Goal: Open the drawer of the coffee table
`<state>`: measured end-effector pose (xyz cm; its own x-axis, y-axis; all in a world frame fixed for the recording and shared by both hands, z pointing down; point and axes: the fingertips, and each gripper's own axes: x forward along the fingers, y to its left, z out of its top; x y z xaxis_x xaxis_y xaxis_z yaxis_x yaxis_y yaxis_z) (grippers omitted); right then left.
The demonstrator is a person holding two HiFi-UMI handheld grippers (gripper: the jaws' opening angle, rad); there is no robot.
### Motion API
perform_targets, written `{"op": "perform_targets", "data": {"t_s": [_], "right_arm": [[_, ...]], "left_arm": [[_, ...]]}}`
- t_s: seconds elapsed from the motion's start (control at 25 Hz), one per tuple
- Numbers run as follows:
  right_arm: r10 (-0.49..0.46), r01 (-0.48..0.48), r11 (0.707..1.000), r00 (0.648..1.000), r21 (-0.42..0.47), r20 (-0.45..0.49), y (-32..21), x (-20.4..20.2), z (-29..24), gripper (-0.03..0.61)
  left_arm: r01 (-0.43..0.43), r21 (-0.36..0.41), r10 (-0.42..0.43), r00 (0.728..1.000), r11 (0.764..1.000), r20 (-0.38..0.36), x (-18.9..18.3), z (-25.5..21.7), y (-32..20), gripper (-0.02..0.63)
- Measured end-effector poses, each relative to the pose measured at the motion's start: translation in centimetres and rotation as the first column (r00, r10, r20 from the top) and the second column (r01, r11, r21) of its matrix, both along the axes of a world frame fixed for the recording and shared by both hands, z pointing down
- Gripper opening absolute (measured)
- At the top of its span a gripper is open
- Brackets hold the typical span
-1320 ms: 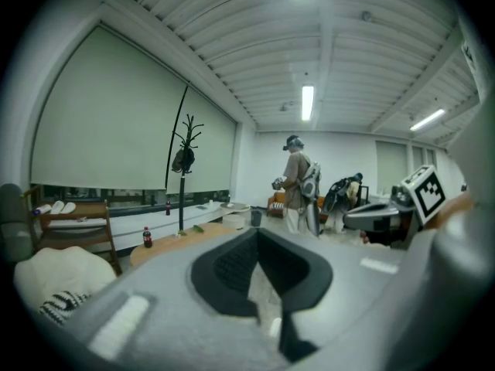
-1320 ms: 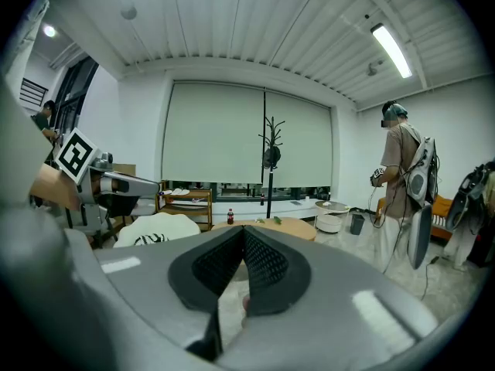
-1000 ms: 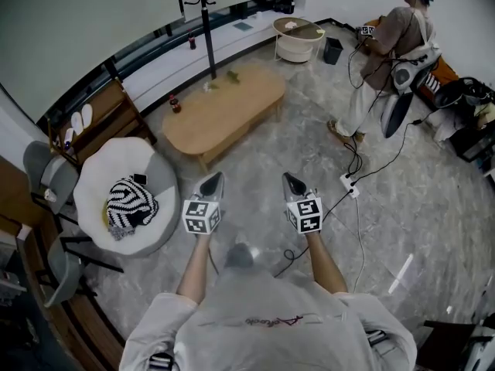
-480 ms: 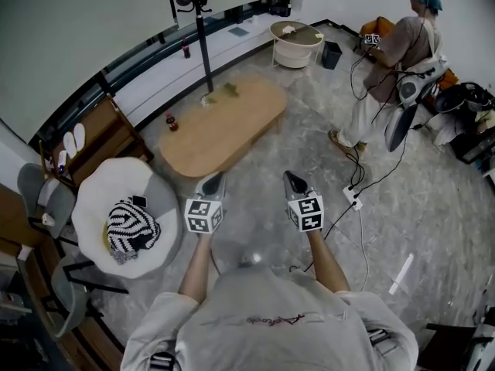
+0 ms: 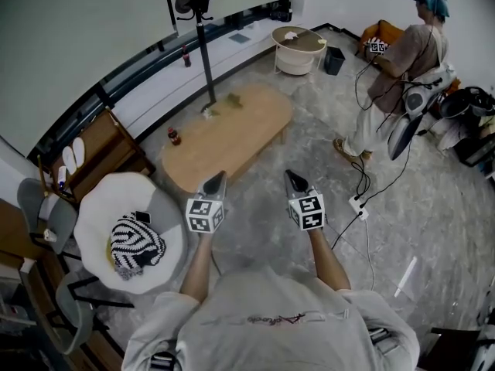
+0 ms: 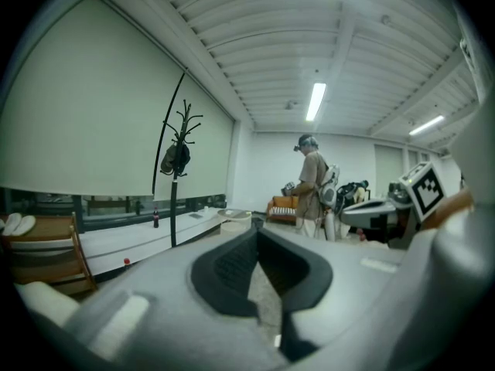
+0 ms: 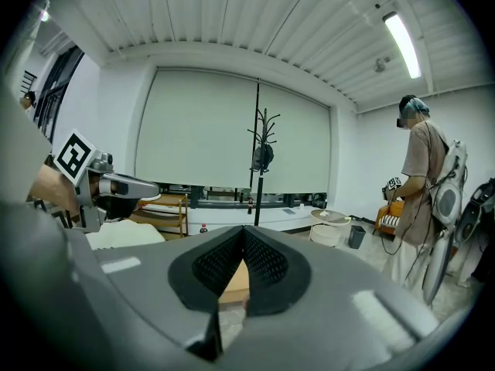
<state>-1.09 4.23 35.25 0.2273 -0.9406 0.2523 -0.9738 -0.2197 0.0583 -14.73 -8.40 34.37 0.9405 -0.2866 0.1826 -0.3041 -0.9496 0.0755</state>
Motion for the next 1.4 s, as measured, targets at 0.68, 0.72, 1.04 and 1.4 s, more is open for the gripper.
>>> {"op": "perform_targets", "data": {"t_s": [0.68, 0.72, 1.04, 1.4], "right_arm": [[0.032, -0.031, 0.999, 0.999, -0.025, 0.02, -1.0, 0.8, 1.4, 0.005], [0.032, -0.032, 0.999, 0.999, -0.024, 0.018, -0.9, 0.9, 1.4, 0.005], [0.039, -0.038, 0.999, 0.999, -0.02, 0.021, -0.9, 1.7, 1.5, 0.005], [0.03, -0.029, 1.0, 1.0, -0.009, 0.009, -4.0, 5.0, 1.5, 0.005]], "left_arm": [[-0.041, -0.02, 0.042, 0.999, 0.999, 0.016, 1.6, 1.4, -1.1, 0.0], [-0.045, -0.019, 0.046, 0.999, 0.999, 0.017, 1.7, 1.4, -1.0, 0.0], [-0.062, -0.007, 0.062, 0.998, 0.998, 0.021, 3.0, 1.1, -1.1, 0.0], [-0.07, -0.003, 0.07, 0.997, 0.998, 0.023, 6.8, 1.4, -3.6, 0.0]]}}
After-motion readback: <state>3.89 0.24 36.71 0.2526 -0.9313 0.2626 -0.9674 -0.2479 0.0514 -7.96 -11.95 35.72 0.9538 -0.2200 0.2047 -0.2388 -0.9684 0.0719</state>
